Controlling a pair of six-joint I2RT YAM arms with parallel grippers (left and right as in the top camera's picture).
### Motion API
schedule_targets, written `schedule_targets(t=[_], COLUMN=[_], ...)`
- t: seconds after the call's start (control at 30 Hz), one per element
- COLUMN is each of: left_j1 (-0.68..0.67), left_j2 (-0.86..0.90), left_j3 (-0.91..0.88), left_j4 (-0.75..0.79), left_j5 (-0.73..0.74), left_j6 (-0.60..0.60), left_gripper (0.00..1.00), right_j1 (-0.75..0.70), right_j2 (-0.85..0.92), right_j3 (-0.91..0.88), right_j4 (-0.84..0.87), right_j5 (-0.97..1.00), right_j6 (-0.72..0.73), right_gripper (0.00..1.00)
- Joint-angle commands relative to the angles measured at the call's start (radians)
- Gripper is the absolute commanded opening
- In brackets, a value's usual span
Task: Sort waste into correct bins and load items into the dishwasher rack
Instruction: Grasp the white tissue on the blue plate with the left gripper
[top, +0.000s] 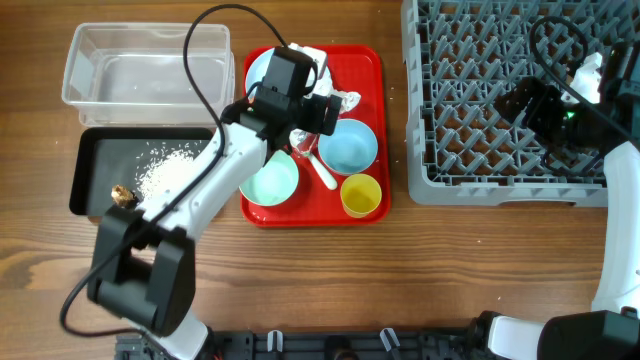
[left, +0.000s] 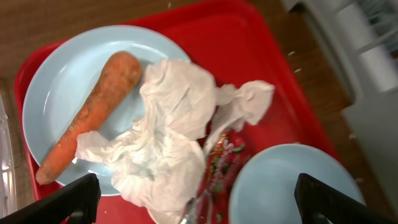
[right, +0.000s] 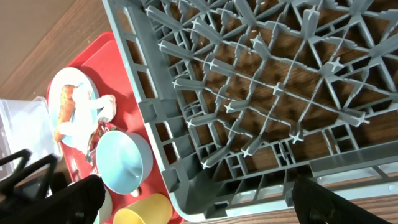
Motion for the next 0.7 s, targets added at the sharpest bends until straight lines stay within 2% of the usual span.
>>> schedule_targets(t=[0.0,0.37,0.6,0.67], left_j1=[0.011,0.013,0.013,0.013], left_j2=[0.097,0.231,0.255,0.255], left_j3=[0.006,0.005,0.005,0.005], left_j4=[0.023,0.065,0.082,0.082], left_j5=[-0.017,-0.044,-0.043,-0.043], left_j6=[0.079,0.097,0.097,0.097], left_gripper=[0.99,0.88,0.73,0.63], right_j1=[0.000,0.000,0.000,0.000], right_j2=[0.009,0.009,0.009,0.009], right_j3=[0.018,0.018,0.018,0.018], right_j4=[-0.006,-0.004,-0.003,-0.004], right_j5=[-0.001,0.003,0.006,0.006], right_j6=[-0.021,-0.021,-0.021,-0.022], right_gripper=[1.00,1.00,1.00,1.00])
